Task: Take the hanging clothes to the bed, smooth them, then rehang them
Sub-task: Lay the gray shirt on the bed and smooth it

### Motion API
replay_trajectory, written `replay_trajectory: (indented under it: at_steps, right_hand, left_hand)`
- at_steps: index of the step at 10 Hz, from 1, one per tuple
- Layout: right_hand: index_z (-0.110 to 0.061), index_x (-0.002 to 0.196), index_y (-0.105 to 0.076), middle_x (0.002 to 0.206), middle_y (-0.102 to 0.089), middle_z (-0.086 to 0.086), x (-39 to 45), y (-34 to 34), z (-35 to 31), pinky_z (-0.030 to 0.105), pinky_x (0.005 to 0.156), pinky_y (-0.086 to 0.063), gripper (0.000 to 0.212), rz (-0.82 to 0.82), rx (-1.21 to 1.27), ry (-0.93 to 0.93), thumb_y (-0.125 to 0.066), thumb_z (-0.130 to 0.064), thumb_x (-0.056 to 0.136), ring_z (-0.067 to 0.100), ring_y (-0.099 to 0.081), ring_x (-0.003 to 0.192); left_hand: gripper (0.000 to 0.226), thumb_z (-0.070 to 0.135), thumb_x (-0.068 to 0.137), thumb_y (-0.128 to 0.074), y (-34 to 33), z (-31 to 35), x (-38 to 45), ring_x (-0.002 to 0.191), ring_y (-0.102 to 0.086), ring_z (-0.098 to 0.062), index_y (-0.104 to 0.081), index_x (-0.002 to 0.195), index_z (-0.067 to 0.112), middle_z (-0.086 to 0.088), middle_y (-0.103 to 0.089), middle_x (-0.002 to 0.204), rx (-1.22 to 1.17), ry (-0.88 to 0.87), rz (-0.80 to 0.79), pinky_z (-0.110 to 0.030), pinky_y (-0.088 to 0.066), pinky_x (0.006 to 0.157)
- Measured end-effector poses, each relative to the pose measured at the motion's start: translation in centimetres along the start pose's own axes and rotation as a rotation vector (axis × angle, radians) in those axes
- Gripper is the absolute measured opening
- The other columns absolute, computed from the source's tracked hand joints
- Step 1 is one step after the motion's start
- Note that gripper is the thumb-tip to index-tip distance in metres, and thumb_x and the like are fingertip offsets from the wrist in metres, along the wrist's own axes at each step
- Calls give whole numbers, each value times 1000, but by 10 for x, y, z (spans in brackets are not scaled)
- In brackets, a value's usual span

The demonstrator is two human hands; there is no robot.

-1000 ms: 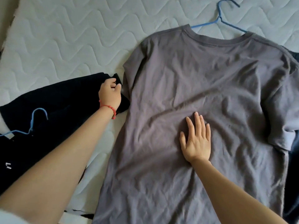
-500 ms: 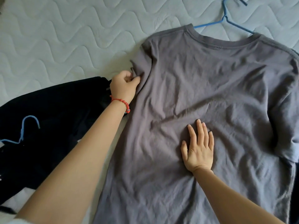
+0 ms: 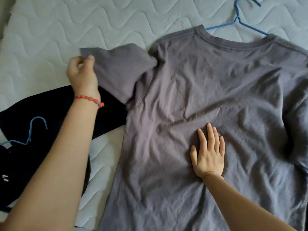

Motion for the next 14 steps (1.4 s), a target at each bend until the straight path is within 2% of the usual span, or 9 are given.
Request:
replay_trajectory:
  at_steps: [1, 3, 5, 7, 9, 10, 11, 13, 14]
  right_hand:
    - [-14, 133, -36, 147, -33, 17, 0, 0, 1, 34, 115, 1, 56, -3, 2, -5, -33, -37, 82, 29, -22, 136]
    - [-14, 133, -36, 147, -32, 17, 0, 0, 1, 34, 115, 1, 56, -1, 9, -6, -33, -37, 82, 28, -21, 136]
    - [-14, 134, -34, 148, -30, 17, -1, 1, 0, 35, 114, 0, 56, 14, 20, 4, -33, -37, 83, 28, -20, 136]
    - [-14, 133, -36, 148, -33, 18, -2, 1, 1, 35, 114, 0, 56, 20, 35, 1, -33, -37, 82, 28, -20, 136]
    - [-14, 133, -36, 148, -33, 18, -1, 1, 0, 35, 115, 0, 56, 20, 37, -2, -32, -37, 82, 28, -20, 136]
    - [-14, 133, -36, 148, -32, 18, -1, 0, 0, 35, 114, 0, 56, 22, 39, 2, -33, -37, 82, 28, -20, 136]
    - [-14, 133, -36, 148, -32, 18, -2, 0, 1, 36, 114, 0, 56, 35, 42, 3, -33, -37, 82, 28, -20, 136]
    - [-14, 133, -35, 147, -33, 19, -1, -1, 1, 36, 114, -1, 55, 69, 47, 15, -34, -37, 82, 28, -20, 136]
    - [-14, 132, -36, 147, -35, 19, -2, 0, 2, 37, 113, -1, 56, 76, 48, 15, -35, -37, 81, 28, -21, 136]
  left_hand:
    - [26, 17, 80, -61, 31, -8, 12, 58, -51, -3, -46, 59, 20, 4, -49, 63, 152, 43, 153, -23, -45, 65]
    - [11, 30, 88, -57, 24, -70, -16, 83, -67, -8, -62, 88, 20, 7, -74, 78, 37, 550, -275, -22, -54, 71]
    - [24, -4, 85, -54, 42, -44, -7, 75, -67, -10, -63, 76, 16, 1, -69, 76, -28, 272, -92, -25, -57, 70]
    - [21, 16, 85, -53, 68, -35, -4, 97, -62, -31, -61, 94, -1, -22, -65, 103, 634, -20, 92, -33, -47, 87]
    - [30, 35, 82, -64, 80, -74, -33, 77, -60, -21, -56, 64, 12, -6, -59, 74, 421, 508, -61, -35, -56, 75]
    - [15, 11, 87, -59, 74, -64, -33, 74, -61, -10, -60, 74, 18, 0, -62, 80, 293, 403, -142, -24, -55, 62]
    - [13, 11, 88, -53, 77, -38, -21, 74, -60, -16, -58, 76, 12, -8, -62, 79, 538, 7, -45, -31, -48, 78]
    - [60, 36, 88, -49, 47, -21, -36, 131, -36, -35, -29, 140, 14, -16, -35, 144, 1167, -292, 91, -50, -33, 101]
    - [61, 48, 89, -39, 2, -28, -88, 137, -29, -36, -34, 139, 13, -15, -33, 148, 1248, -625, -119, -51, -24, 109]
Point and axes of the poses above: each hand's wrist, its own x-axis towards the middle knuckle, its own y-axis out of the back of the hand, z = x × y, the point moved 6 cm from there along x, towards the middle knuckle
